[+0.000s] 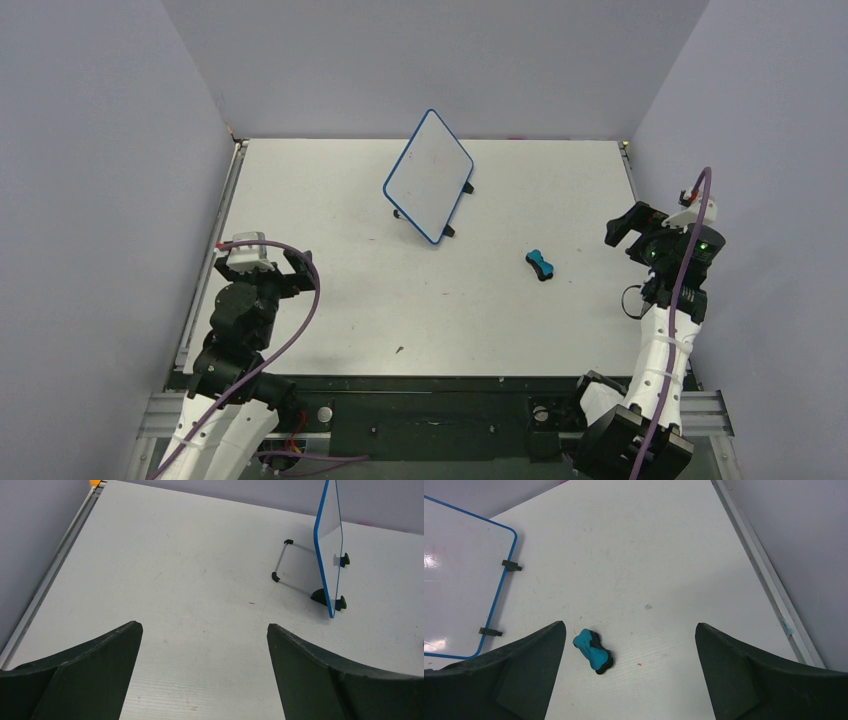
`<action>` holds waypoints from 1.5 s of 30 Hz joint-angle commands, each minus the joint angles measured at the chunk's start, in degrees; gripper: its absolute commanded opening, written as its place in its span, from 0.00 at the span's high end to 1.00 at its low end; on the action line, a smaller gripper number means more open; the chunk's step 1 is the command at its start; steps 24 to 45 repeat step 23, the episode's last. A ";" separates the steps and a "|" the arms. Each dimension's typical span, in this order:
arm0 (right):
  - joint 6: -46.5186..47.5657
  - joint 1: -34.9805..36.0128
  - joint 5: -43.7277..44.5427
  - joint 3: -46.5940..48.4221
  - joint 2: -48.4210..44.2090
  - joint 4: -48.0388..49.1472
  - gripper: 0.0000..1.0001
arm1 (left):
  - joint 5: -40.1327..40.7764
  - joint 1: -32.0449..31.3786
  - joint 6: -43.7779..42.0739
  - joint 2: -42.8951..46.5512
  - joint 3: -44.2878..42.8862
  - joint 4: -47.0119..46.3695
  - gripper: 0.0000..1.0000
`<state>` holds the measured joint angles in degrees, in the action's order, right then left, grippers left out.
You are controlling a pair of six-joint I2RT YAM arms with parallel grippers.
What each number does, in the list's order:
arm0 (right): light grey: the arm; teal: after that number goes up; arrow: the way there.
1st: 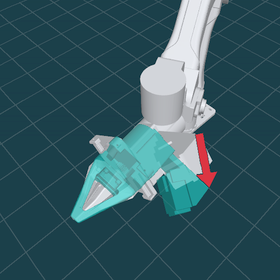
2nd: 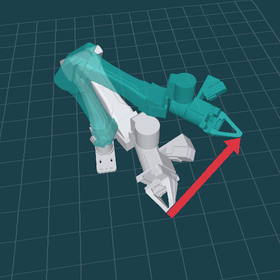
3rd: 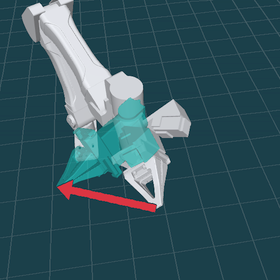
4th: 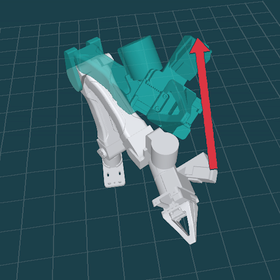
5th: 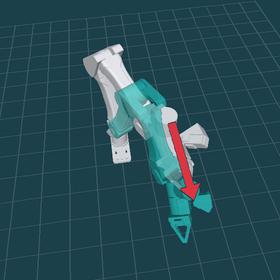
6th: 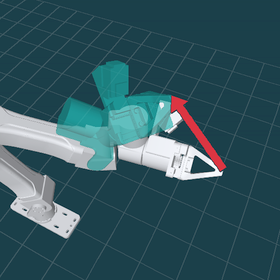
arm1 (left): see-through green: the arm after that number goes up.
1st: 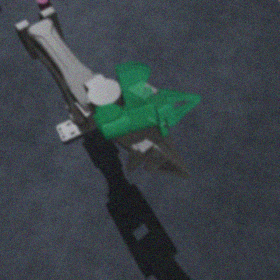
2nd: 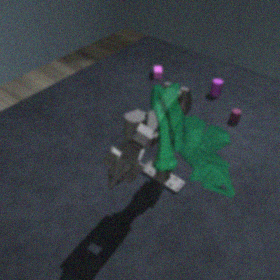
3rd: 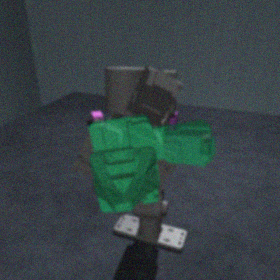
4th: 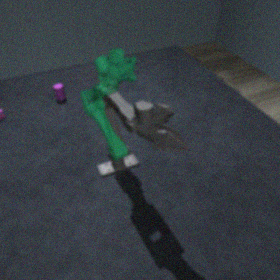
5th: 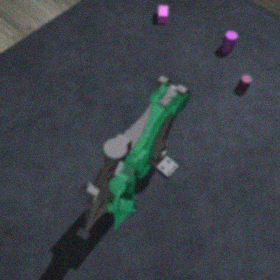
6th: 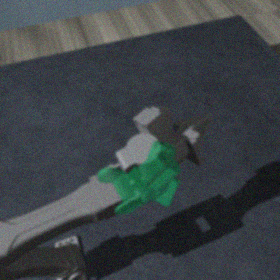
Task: Erase the whiteboard
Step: Reset both arms
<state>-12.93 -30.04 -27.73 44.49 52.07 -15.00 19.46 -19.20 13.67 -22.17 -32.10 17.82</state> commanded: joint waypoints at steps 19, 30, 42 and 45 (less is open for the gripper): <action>0.84 -1.08 -3.09 0.22 -0.60 2.58 0.03 | 0.24 -0.31 -1.01 0.75 -0.42 -1.48 0.05; 1.86 -1.01 -2.88 -0.11 -1.10 2.67 0.03 | 0.54 -0.30 -1.02 0.76 -0.50 -1.42 0.05; 1.86 -1.01 -2.88 -0.11 -1.10 2.67 0.03 | 0.54 -0.30 -1.02 0.76 -0.50 -1.42 0.05; 1.86 -1.01 -2.88 -0.11 -1.10 2.67 0.03 | 0.54 -0.30 -1.02 0.76 -0.50 -1.42 0.05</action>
